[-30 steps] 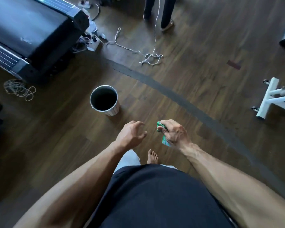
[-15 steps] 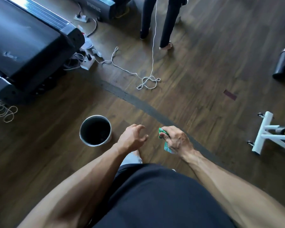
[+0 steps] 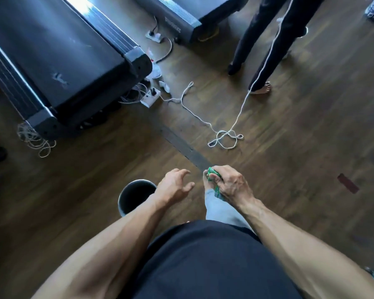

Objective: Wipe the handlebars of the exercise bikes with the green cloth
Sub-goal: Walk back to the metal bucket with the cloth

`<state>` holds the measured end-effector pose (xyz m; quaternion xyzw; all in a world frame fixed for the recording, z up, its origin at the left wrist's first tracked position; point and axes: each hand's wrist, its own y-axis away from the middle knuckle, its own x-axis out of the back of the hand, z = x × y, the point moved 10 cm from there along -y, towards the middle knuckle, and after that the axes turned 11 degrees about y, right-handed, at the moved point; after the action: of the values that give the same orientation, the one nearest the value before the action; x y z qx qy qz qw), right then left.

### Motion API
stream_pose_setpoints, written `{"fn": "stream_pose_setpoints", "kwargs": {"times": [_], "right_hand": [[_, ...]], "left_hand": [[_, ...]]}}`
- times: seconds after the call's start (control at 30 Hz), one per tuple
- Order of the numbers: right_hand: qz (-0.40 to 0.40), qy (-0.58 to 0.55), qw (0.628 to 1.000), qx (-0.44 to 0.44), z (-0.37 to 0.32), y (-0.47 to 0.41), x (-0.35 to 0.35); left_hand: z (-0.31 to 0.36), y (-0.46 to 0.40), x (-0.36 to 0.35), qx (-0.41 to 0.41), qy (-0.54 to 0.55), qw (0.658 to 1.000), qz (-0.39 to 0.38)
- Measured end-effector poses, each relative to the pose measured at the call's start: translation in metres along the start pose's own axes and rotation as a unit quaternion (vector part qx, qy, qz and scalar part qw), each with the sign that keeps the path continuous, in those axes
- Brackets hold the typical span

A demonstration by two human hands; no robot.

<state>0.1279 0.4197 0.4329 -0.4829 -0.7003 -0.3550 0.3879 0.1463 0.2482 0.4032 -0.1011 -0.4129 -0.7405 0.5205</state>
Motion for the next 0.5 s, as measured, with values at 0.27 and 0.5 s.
{"fn": "stream_pose_setpoints", "kwargs": {"times": [0.27,0.5], "right_hand": [[-0.078,0.021,0.986,0.147,-0.022,-0.159,0.027],[-0.123,0.061,0.947,0.292,-0.078,-0.264,0.022]], "left_hand": [[0.011,-0.073,0.087,0.106,0.077,0.985,0.113],[-0.009,-0.097,0.140,0.195,0.146,0.954,0.177]]}}
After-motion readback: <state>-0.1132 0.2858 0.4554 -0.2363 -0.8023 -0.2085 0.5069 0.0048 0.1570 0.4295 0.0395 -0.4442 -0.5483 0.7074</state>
